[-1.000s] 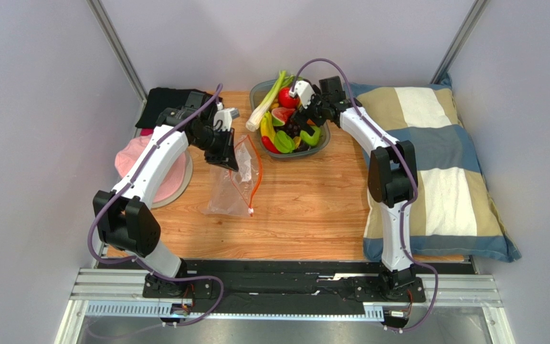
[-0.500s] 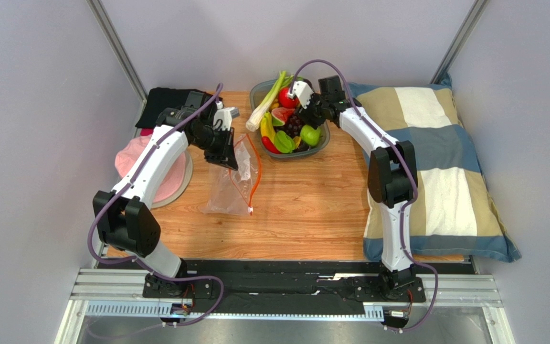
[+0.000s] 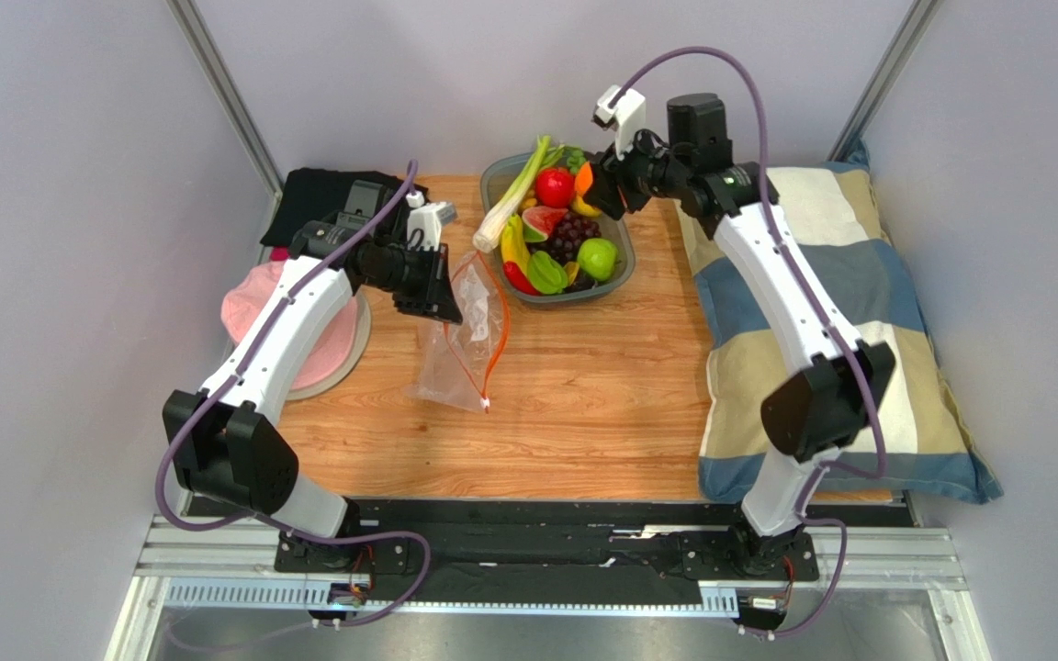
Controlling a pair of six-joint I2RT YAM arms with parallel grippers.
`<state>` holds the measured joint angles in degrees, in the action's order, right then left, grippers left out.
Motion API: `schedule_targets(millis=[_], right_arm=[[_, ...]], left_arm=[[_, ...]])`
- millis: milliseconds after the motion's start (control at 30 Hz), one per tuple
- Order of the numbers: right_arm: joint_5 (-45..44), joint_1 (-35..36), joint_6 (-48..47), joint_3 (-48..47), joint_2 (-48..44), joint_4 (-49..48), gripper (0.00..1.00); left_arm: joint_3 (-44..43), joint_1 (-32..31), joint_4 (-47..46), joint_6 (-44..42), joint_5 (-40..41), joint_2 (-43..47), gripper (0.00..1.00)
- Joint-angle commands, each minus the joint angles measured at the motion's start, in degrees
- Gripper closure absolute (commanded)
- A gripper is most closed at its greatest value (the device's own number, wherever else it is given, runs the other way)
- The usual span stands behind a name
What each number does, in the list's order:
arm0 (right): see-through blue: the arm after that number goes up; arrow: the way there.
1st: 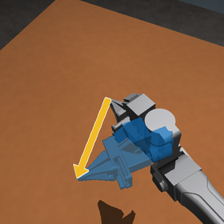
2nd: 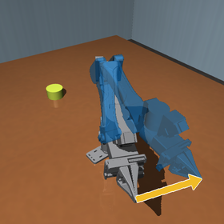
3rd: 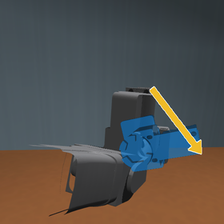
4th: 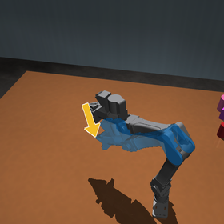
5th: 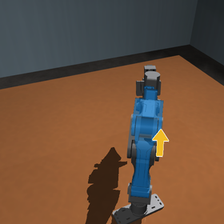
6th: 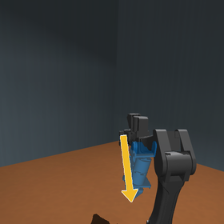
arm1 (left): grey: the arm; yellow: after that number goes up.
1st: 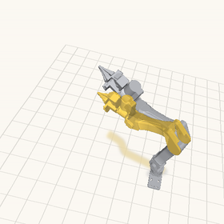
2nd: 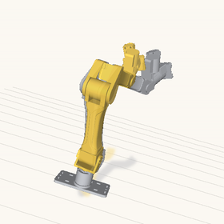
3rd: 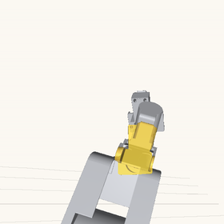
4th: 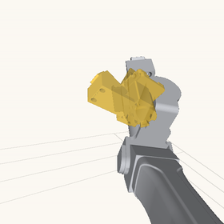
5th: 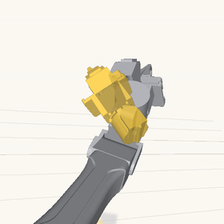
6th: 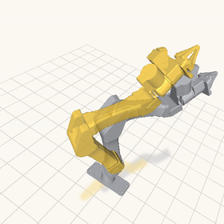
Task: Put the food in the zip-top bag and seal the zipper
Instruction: Place the fake fruit in the zipper food storage bag.
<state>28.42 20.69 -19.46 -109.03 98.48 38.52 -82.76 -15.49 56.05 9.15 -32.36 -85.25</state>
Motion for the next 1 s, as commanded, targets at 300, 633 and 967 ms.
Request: schedule_targets(millis=[300, 633, 967], right_arm=[[12.5, 17.8, 30.0, 18.0, -14.6, -7.2, 0.88], [8.6, 21.8, 30.3, 15.4, -8.2, -8.7, 0.91], [-6.9, 24.1, 28.3, 14.5, -1.4, -6.6, 0.78]], left_arm=[[4.4, 2.8, -7.4, 4.8, -12.6, 6.5, 1.0], [6.2, 2.9, -9.6, 6.9, -17.6, 6.9, 1.0], [8.8, 5.0, -12.1, 10.0, -21.2, 5.6, 1.0]])
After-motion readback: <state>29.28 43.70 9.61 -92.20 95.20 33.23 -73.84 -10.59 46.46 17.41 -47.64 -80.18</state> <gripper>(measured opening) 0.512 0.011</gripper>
